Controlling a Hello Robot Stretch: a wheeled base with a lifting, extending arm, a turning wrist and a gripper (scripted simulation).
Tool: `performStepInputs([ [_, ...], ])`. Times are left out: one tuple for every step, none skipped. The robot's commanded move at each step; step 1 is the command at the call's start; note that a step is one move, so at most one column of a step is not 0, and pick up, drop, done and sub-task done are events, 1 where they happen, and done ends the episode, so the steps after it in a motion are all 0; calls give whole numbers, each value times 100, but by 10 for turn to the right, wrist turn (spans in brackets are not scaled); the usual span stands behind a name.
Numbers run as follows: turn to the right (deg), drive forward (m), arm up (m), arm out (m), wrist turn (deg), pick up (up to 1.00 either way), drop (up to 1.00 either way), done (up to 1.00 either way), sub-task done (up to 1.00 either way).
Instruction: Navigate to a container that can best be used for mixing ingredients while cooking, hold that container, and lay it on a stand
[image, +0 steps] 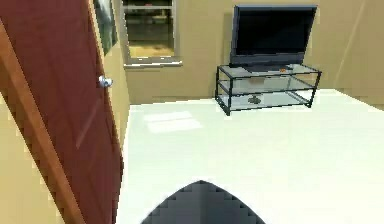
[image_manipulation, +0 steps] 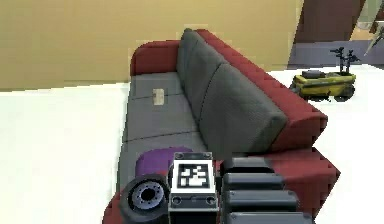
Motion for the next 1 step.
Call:
performStepInputs([
  [0,40,0,0,0,0,0,0,0],
])
